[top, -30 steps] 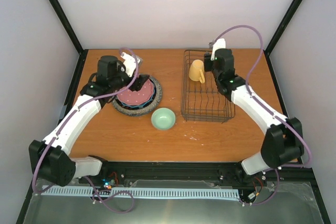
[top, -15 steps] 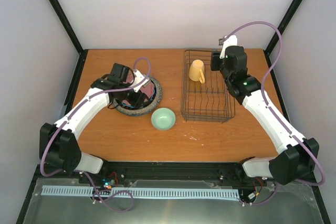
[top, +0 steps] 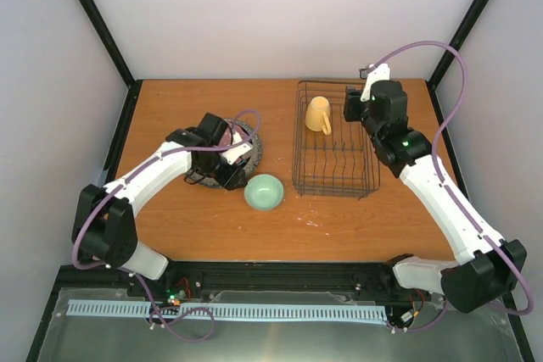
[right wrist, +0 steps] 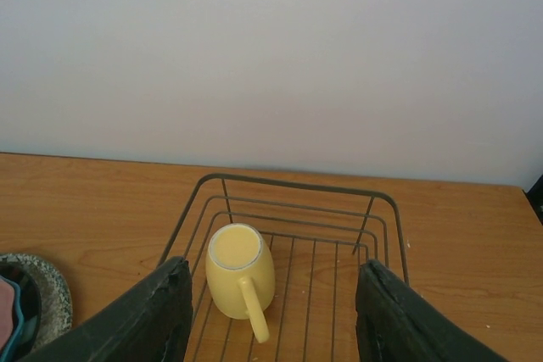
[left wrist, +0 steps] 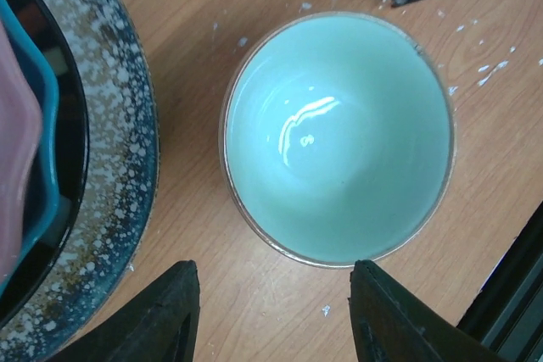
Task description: Load the mixed dishes into the dish rack
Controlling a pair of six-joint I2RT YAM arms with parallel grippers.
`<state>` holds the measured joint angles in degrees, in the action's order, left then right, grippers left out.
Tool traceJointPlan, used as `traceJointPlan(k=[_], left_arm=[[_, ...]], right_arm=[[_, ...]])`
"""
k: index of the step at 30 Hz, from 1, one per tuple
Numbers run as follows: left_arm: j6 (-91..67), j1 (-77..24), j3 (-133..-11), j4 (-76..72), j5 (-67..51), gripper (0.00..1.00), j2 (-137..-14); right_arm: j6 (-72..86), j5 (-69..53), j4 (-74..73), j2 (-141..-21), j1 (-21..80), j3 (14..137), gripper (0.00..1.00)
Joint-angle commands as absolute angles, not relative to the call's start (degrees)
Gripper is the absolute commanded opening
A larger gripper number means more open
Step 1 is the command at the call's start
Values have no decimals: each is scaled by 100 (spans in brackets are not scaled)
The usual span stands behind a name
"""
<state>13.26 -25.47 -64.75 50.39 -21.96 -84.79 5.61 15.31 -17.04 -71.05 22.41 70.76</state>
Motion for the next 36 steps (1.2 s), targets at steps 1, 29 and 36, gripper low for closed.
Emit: traceJointPlan(k=[1,29,36], left_arm=[[1178,-2666,-6479,5164,-1996,48,-8777],[1081,-3036,-7457,5399,-1854,2,-10660],[1030,-3047,-7596,5382,-1380,1,-10310]], right_arm=[[635,1510,-1760,-6816,2223,7022,53],[378,1736,-1898,-6609,2223,7154,54],[390,1702,-1877,-6660,2224,7162,53]])
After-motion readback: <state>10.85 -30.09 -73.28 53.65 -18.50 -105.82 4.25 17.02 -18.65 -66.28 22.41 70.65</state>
